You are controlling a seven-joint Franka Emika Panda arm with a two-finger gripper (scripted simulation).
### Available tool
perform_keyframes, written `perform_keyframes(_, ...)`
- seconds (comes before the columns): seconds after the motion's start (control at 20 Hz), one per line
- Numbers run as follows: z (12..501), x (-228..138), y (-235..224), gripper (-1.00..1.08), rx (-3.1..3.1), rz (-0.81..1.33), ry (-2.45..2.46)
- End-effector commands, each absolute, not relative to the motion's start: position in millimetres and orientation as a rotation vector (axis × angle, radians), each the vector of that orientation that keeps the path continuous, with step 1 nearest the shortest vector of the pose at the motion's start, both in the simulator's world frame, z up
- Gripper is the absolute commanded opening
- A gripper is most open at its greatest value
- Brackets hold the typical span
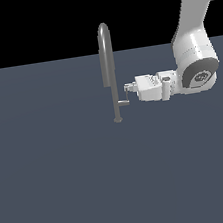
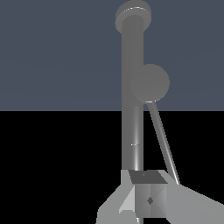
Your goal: Turn on the faucet by rotating a designated handle.
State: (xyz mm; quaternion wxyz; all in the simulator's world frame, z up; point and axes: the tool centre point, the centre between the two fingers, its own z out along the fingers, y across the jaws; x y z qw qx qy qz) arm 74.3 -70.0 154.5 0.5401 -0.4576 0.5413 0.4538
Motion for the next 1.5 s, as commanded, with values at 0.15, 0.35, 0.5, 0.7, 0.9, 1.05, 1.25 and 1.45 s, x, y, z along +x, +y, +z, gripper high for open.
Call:
perform_keyframes(0.15, 154, 56, -67, -1.0, -1.088, 1.089, 1.283)
perform_keyframes(0.35, 158, 57, -67, -1.0, -1.093, 1.077, 1.278)
perform_keyframes(0.5, 151, 46, -65, -1.0, -1.092, 1.08, 1.279)
perform_keyframes(0.7, 140, 31, -63, -1.0, -1.09, 1.086, 1.281)
perform_keyframes(0.9, 146, 33, -63, -1.0, -1.099, 1.07, 1.269)
perform_keyframes(1.05, 126, 21, -61, -1.0, -1.094, 1.079, 1.275)
perform_keyframes(1.25, 106, 10, -59, -1.0, -1.089, 1.088, 1.281)
perform_keyframes(1.45, 108, 18, -61, -1.0, -1.1, 1.074, 1.265)
